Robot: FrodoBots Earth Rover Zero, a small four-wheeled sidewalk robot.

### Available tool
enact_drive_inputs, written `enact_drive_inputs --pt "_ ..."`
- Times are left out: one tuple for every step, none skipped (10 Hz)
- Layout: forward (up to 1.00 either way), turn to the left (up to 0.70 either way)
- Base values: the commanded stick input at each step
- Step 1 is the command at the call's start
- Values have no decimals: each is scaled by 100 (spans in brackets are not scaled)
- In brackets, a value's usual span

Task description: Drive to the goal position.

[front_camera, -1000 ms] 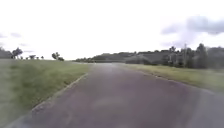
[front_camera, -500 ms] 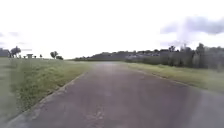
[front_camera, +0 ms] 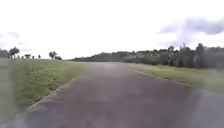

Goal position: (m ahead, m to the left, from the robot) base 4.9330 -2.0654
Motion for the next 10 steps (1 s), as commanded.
enact_drive_inputs --pt "70 3" --pt "70 22" --pt "70 31" --pt "70 35" --pt "70 35" --pt "70 35" --pt "70 22" --pt "70 7" --pt "70 0" --pt "70 0"
